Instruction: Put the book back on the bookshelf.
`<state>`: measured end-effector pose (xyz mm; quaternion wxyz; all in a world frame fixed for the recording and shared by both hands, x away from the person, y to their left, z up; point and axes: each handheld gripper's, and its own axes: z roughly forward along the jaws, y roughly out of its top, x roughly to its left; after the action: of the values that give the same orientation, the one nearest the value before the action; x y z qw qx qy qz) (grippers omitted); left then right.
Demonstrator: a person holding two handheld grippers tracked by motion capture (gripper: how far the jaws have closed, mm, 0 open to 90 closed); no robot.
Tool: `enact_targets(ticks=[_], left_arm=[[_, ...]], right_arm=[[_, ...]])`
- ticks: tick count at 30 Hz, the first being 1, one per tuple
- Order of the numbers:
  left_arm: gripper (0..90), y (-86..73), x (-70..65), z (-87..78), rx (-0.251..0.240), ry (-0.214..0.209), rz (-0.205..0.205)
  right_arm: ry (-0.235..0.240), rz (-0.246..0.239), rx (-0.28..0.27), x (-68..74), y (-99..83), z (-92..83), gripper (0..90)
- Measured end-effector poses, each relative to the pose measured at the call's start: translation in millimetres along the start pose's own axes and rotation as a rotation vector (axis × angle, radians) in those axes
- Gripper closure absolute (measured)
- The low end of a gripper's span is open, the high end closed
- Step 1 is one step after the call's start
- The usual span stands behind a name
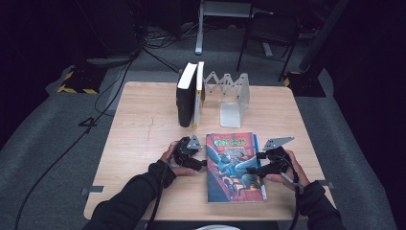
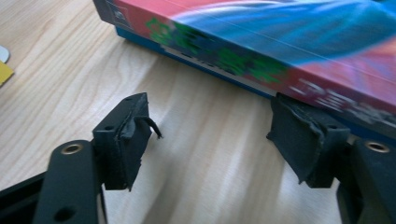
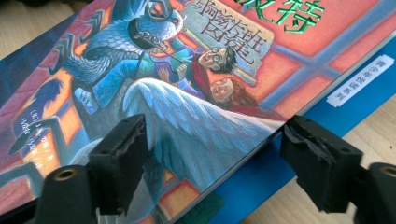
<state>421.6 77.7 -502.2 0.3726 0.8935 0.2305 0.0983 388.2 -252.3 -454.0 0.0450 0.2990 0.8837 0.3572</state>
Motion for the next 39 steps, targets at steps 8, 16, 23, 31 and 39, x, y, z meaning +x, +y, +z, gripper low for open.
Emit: enact_targets(ticks=[8,16,23,31,39], left_arm=[[33.9,3.5,15.9,4.0,-0.004,0.003,-0.037],[34.5,13.2,37.5,12.9,-0.001,0.036,-0.061],[52.0,21.9,47.4,9.9,-0.076,-0.034,-0.114],[61.8,52.8,53.4,-31.1,-0.253,-0.099,-0.115],[63.4,84.4,57.1,-62.3,-0.264,-0.002,-0.034]], right_arm=[[-0.026,-0.043,-0.046,3.5,0.5,-1.6,39.5],[0.005,-0.07,-0.113,-0.2,3.2,-4.9,70.4],[0.009,-0.14,-0.19,4.1,5.5,-12.3,79.6],[-0.067,-0.206,-0.344,8.9,5.9,-29.3,81.7],[-0.201,-0.283,-0.484,12.9,20.2,-43.7,86.7]])
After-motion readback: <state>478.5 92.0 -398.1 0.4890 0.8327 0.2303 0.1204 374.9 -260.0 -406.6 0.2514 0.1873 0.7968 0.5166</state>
